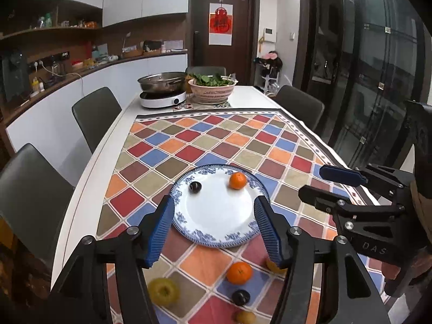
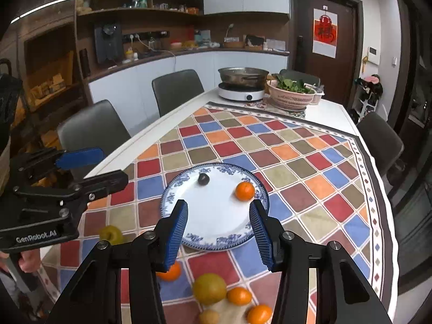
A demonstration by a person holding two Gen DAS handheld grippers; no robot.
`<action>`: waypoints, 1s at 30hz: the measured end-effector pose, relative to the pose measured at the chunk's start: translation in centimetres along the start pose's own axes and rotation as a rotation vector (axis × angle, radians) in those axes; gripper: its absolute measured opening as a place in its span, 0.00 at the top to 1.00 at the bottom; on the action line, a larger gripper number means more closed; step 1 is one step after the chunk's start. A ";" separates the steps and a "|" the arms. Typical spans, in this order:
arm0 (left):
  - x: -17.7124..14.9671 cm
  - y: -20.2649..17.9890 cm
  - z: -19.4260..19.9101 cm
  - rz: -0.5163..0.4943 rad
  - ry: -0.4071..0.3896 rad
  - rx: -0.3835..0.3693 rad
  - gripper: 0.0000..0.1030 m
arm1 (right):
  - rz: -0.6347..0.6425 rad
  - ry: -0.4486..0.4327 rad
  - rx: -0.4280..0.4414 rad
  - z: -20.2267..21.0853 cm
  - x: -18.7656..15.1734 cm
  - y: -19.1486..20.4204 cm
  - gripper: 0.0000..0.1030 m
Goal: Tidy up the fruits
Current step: 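Move both open grippers back toward the remaining fruit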
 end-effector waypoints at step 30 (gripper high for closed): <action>-13.3 -1.5 2.0 0.006 0.165 0.002 0.33 | -0.034 0.123 -0.036 2.5 -12.3 2.7 0.53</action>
Point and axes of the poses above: each gripper's, at about its wrist camera, not at the fingertips, and z roughly against the way its jaws point, y to its left, x to its top, the point moved 9 cm from there along -z, roughly the way its jaws point, and after that the axes turned 4 degrees about x, right-handed, at the moved point
